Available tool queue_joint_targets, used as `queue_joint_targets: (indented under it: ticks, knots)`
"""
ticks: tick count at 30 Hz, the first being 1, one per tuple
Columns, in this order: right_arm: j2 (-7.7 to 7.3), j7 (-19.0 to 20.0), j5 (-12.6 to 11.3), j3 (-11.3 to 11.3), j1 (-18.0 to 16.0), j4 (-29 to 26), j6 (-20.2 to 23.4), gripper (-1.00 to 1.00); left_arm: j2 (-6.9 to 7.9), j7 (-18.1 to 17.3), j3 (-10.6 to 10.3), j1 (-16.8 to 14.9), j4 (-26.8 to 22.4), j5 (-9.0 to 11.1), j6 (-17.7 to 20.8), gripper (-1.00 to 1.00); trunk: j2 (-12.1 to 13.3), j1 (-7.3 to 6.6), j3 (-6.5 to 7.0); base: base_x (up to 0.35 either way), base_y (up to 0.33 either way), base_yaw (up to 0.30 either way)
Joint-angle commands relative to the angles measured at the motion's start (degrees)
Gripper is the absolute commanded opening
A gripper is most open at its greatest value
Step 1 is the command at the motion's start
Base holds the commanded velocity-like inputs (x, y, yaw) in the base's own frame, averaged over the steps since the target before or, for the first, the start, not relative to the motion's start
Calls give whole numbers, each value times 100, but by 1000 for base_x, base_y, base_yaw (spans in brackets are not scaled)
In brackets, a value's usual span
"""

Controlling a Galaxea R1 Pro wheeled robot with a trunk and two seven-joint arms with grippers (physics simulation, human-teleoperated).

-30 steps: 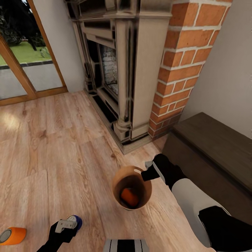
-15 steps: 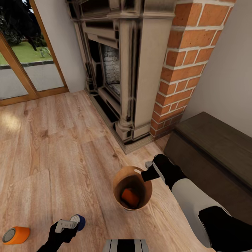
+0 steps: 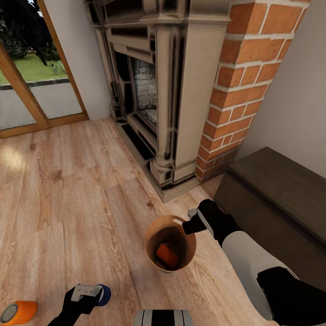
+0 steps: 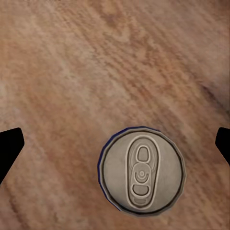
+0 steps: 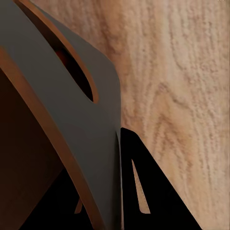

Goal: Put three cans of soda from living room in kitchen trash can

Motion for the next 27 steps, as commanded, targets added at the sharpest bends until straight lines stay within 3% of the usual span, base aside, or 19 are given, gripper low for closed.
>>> queue_joint_targets:
  ticks: [1,22,27]
  knots:
    - [1,26,-139,-6,1,1,17,-100,0,0,1,0,0,0,0,100,0,0,0,19,0,0]
    - [-3,26,-134,-8,12,1,17,-100,-17,0,1,0,0,4,7,100,0,0,0,3,0,0]
    - [0,26,-132,-5,12,1,17,-100,-94,0,-29,-1,0,1,8,100,-7,12,-110,0,0,0]
